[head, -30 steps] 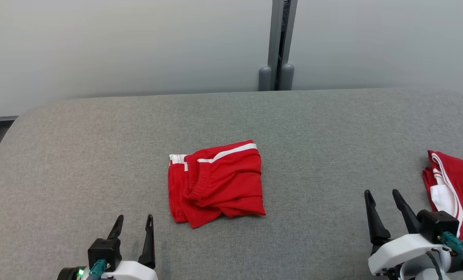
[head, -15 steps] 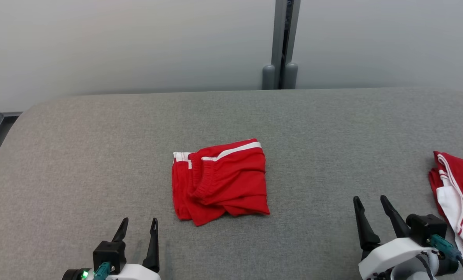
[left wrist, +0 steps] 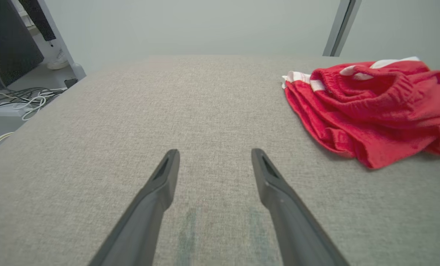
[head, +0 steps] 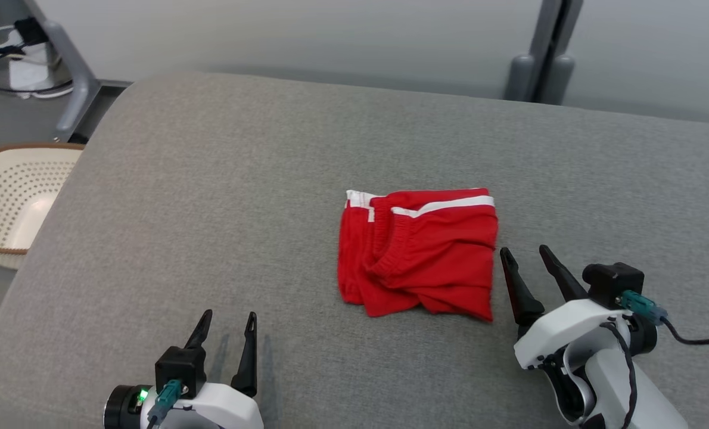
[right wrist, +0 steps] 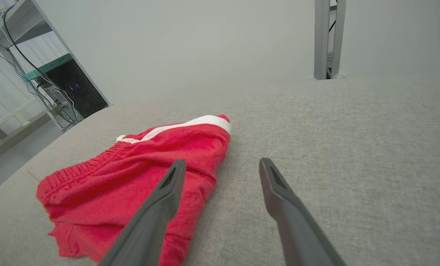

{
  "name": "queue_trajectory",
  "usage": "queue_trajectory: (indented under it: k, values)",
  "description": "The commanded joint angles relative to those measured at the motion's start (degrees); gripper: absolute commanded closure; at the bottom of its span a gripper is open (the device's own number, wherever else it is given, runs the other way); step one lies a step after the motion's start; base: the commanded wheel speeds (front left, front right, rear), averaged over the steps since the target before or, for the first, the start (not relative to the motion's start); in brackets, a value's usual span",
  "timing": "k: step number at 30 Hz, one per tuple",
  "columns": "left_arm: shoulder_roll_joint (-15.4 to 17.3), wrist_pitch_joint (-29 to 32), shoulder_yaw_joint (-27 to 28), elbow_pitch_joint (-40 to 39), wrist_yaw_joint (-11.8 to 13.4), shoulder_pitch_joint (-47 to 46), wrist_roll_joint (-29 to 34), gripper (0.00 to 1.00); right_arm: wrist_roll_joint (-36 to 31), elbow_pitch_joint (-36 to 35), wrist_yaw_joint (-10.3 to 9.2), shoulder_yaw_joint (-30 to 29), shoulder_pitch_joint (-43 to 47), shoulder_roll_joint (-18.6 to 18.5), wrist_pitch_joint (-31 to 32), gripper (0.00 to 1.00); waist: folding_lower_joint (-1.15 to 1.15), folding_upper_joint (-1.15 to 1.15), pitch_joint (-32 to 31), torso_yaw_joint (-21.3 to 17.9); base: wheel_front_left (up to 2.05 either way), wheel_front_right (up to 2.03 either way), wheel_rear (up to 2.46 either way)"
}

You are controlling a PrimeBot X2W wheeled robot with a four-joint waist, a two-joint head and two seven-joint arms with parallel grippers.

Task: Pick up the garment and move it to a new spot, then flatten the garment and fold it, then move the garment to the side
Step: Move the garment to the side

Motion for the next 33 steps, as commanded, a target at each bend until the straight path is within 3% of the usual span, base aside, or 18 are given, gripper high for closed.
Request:
queue_trajectory:
  k: [1, 13, 14, 15, 16, 17, 26, 33]
  values:
    - [0.27, -0.26, 0.05, -0.16, 0.32, -1.19, -0.44, 0.00, 0.36, 1.36, 0.00, 0.64, -1.27, -0.37, -0.22, 0.00, 0.00, 0.00, 2.10, 3.21, 0.00, 0.00, 0.00]
    - [0.25, -0.25, -0.88, -0.73, 0.66, -1.88, -1.39, 0.00, 3.07, 9.03, 0.00, 0.47, -6.40, -0.40, -0.23, 0.00, 0.00, 0.00, 4.26, 6.19, 0.00, 0.00, 0.00]
    - [0.25, -0.25, -1.02, -0.75, 0.69, -2.03, -1.54, 0.00, 3.64, 9.97, 0.00, 0.56, -6.81, -0.40, -0.22, 0.33, 0.00, 0.00, 4.40, 6.23, 0.00, 0.00, 0.00]
    - [0.25, -0.25, -1.30, -0.77, 0.71, -2.52, -1.79, 0.00, 4.94, 11.98, 0.00, 1.51, -7.51, -0.36, -0.22, 0.80, 0.00, 0.00, 4.68, 6.28, 0.00, 0.00, 0.00]
    - [0.27, -0.25, -1.17, -0.76, 0.85, -2.73, -2.00, 0.00, 6.16, 12.93, 0.00, 1.84, -7.66, -0.35, -0.09, 0.95, 0.00, 0.00, 4.73, 6.29, 0.00, 0.00, 0.00]
    - [0.28, -0.25, -0.93, -0.78, 0.98, -2.88, -2.11, 0.00, 6.73, 13.43, 0.00, 2.24, -8.03, -0.34, -0.09, 1.00, 0.00, 0.00, 4.78, 6.26, 0.00, 0.00, 0.00]
    - [0.24, -0.25, -0.13, -0.76, 0.32, -2.00, -0.84, 0.00, 6.08, 11.23, 0.00, 0.76, -8.20, -0.50, -0.11, 1.00, 0.00, 0.00, 2.97, 3.20, 0.00, 0.00, 0.00]
    - [0.25, -0.25, -0.91, -0.99, -0.29, -1.57, -0.86, 0.00, 5.09, 7.51, 0.00, 0.87, -5.62, -0.42, -0.11, 1.00, 0.00, 0.00, 0.44, -6.10, 0.00, 0.00, 0.00]
